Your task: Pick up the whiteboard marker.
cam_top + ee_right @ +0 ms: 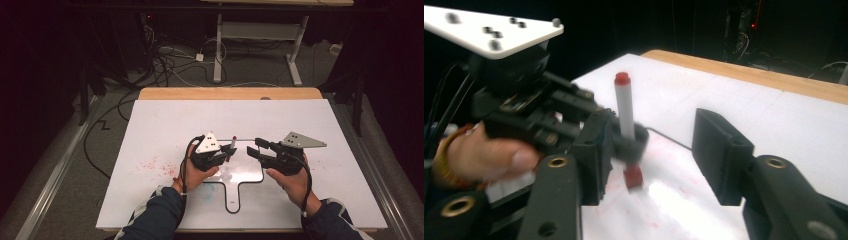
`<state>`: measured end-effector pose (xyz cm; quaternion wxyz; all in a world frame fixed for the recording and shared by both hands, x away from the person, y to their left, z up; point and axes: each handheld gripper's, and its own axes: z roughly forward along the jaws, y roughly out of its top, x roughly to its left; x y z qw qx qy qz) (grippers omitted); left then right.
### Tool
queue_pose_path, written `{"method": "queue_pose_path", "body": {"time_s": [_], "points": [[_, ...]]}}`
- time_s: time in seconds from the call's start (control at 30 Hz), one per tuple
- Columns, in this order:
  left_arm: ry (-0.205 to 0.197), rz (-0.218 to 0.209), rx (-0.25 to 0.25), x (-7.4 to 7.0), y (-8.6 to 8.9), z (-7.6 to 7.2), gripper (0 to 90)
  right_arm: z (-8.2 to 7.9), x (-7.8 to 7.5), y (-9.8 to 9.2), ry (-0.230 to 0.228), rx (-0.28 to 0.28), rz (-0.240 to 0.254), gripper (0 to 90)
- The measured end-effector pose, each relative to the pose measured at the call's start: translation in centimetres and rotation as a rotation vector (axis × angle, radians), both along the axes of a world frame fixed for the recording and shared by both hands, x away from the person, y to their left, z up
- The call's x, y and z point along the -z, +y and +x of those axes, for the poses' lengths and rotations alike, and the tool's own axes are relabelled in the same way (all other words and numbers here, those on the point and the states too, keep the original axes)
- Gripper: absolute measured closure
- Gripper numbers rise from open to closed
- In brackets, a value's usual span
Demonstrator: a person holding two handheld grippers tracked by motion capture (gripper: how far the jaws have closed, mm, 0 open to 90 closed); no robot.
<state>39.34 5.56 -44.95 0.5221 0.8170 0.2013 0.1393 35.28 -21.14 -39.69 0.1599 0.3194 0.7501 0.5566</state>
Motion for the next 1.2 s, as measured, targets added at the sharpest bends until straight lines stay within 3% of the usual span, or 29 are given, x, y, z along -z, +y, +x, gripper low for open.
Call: {"method": "queue_pose_path", "body": {"time_s": [0.03,0.1,0.13,0.2,0.23,0.27,0.37,0.47,0.53,0.67,0.83,0.93,0.97,1.03,1.13,1.2], "points": [[0.005,0.004,-0.004,0.2,0.3,0.3,78.7,-0.4,0.2,-0.5,-0.010,0.003,-0.039,49.3],[-0.008,0.036,-0.025,0.7,0.8,0.7,78.7,-0.6,0.2,-0.6,-0.016,0.003,-0.054,48.9],[-0.003,0.044,-0.049,1.3,1.5,1.2,78.7,-1.2,0.5,-1.1,-0.048,-0.002,-0.105,47.8],[-0.007,0.064,-0.077,1.5,1.8,1.5,78.7,-1.8,0.7,-1.5,-0.085,0.000,-0.159,47.2],[0.005,0.063,-0.094,1.8,2.2,1.8,78.7,-2.1,0.8,-1.7,-0.105,0.005,-0.187,47.1],[0.030,0.023,-0.127,2.1,2.9,2.1,78.7,-2.4,0.9,-1.9,-0.121,-0.002,-0.210,47.0],[0.016,0.044,-0.164,2.2,3.3,2.3,78.9,-3.1,1.3,-2.4,-0.140,-0.003,-0.250,46.5],[0.037,0.030,-0.173,2.2,3.6,2.4,79.0,-3.7,2.0,-2.9,-0.141,-0.011,-0.287,45.7],[0.035,0.044,-0.170,2.1,3.6,2.1,79.0,-4.0,2.3,-3.0,-0.138,-0.010,-0.301,45.6],[0.059,0.025,-0.144,2.2,3.6,1.1,79.0,-4.9,3.2,-3.4,-0.129,-0.039,-0.340,44.5],[0.030,0.076,-0.103,2.0,3.4,-0.6,79.0,-6.0,3.8,-3.7,-0.114,-0.081,-0.365,43.0],[0.021,0.094,-0.122,2.1,3.9,-0.6,79.0,-6.5,4.2,-3.7,-0.109,-0.101,-0.406,42.3],[-0.005,0.117,-0.147,2.1,4.2,-0.4,79.0,-6.5,4.2,-3.7,-0.115,-0.100,-0.414,42.2],[-0.008,0.117,-0.157,2.1,4.3,-0.3,79.0,-6.5,4.2,-3.6,-0.119,-0.094,-0.420,41.7],[0.019,0.094,-0.158,2.2,4.6,-0.1,79.1,-6.5,4.3,-3.6,-0.124,-0.095,-0.426,41.5],[0.038,0.073,-0.119,2.3,4.3,-0.7,79.1,-6.5,4.3,-3.7,-0.122,-0.093,-0.430,40.7]]}}
